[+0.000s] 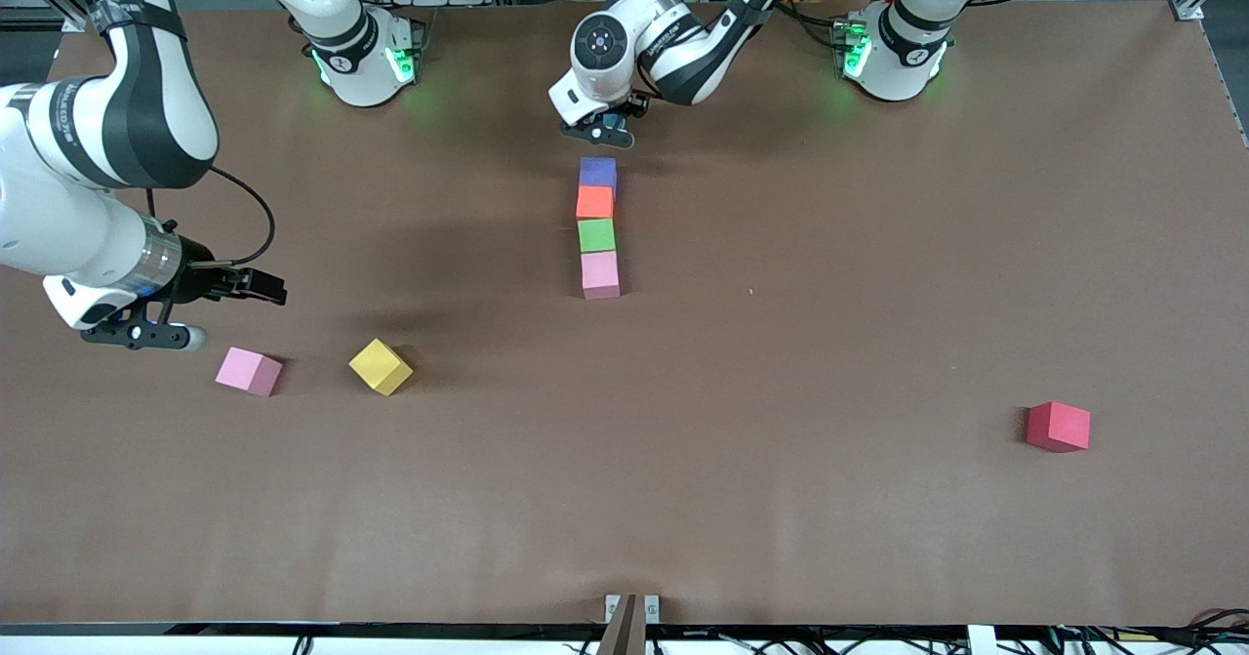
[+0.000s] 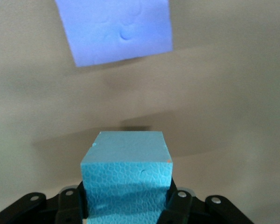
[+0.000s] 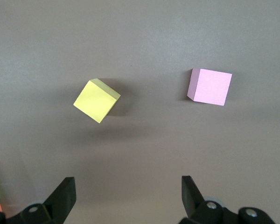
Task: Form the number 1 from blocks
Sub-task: 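Lower the cyan cube beside the blue cube and open the left gripper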
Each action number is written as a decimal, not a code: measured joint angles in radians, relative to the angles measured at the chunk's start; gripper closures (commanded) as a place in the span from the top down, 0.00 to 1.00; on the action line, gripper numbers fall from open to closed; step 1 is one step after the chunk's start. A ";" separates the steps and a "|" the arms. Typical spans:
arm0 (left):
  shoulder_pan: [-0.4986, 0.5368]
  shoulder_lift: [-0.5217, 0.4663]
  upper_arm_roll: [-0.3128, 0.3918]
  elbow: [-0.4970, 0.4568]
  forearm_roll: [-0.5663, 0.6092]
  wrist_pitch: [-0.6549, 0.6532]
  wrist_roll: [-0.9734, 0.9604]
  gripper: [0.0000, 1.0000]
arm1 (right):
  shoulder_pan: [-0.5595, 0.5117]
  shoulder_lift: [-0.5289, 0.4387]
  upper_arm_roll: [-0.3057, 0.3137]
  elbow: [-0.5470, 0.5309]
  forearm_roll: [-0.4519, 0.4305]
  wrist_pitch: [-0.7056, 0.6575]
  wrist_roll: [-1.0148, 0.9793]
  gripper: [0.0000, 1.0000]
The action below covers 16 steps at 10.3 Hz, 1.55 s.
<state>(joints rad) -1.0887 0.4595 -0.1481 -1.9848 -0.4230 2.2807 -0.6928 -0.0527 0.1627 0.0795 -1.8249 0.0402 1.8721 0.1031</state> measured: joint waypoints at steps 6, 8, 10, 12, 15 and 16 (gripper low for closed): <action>-0.002 0.053 0.029 0.044 0.000 0.037 0.002 0.49 | 0.000 0.000 0.000 -0.001 0.000 0.000 0.000 1.00; -0.002 0.055 0.036 0.045 0.000 0.037 0.002 0.50 | 0.001 0.000 0.000 -0.001 0.000 0.000 0.000 1.00; -0.002 0.056 0.040 0.045 0.000 0.037 0.002 0.51 | 0.001 0.000 0.000 -0.001 0.000 0.000 0.000 1.00; -0.002 0.057 0.046 0.045 0.000 0.037 0.002 0.52 | 0.001 0.000 0.001 -0.001 0.000 0.000 0.000 1.00; -0.002 0.057 0.057 0.046 0.000 0.037 0.002 0.94 | 0.008 0.000 0.001 -0.001 0.000 0.000 0.000 1.00; -0.002 0.057 0.060 0.046 0.000 0.037 0.002 1.00 | 0.012 0.000 0.001 -0.001 0.000 0.000 0.000 1.00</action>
<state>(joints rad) -1.0908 0.5166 -0.0883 -1.9385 -0.4230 2.3173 -0.6912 -0.0411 0.1627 0.0803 -1.8261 0.0403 1.8721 0.1027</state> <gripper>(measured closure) 0.308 0.000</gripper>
